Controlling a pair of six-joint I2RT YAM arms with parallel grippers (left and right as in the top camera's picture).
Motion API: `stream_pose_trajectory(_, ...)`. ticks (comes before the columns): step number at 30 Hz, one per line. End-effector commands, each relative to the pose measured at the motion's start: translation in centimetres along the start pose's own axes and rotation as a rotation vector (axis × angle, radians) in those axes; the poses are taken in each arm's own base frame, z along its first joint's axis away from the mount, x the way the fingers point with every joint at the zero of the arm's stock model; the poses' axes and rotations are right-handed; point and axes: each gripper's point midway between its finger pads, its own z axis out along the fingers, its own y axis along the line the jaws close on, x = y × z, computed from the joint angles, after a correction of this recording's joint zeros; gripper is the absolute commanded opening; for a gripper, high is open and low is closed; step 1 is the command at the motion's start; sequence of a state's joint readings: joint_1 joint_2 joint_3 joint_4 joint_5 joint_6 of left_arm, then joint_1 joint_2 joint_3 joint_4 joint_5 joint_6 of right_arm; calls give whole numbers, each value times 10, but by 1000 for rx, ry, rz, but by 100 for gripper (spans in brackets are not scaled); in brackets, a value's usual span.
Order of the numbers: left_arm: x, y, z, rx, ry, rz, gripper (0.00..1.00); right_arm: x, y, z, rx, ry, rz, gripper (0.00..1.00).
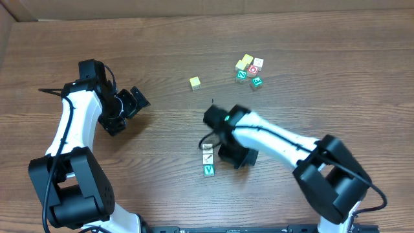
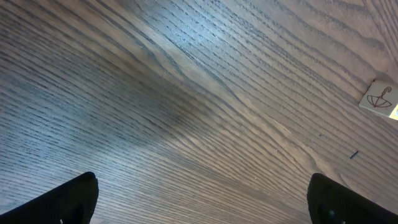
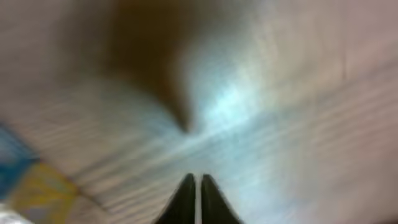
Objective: Flip 3 blocks
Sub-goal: 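Lift the right gripper away from the row toward the back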
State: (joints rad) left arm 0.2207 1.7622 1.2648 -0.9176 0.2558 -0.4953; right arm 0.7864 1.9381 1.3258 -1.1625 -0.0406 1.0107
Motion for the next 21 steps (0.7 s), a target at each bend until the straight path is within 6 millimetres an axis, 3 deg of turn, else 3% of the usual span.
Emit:
stream_pose_trajectory(1, -4, -1, -2, -4, -12, 2, 100, -37, 14, -32, -84, -125, -346, 24)
stream_pose_trajectory(2, -4, -1, -2, -4, -12, 2, 100, -45, 16, -34, -97, -143, -396, 33)
stream_pose_trajectory(3, -4, -1, -2, -4, -12, 1, 100, -51, 17, -35, -107, -157, -426, 52)
stream_pose_trajectory(4, -4, -1, -2, -4, -12, 2, 100, -58, 18, -36, -117, -176, -456, 85)
stream_pose_trajectory(5, -4, -1, -2, -4, -12, 2, 100, -66, 18, -37, -121, -197, -475, 100)
stream_pose_trajectory(10, -4, -1, -2, -4, -12, 2, 100, -88, 10, -40, -110, -242, -448, 100)
stream_pose_trajectory(21, -4, -1, -2, -4, -12, 2, 100, -95, 8, -40, -117, -249, -432, 100)
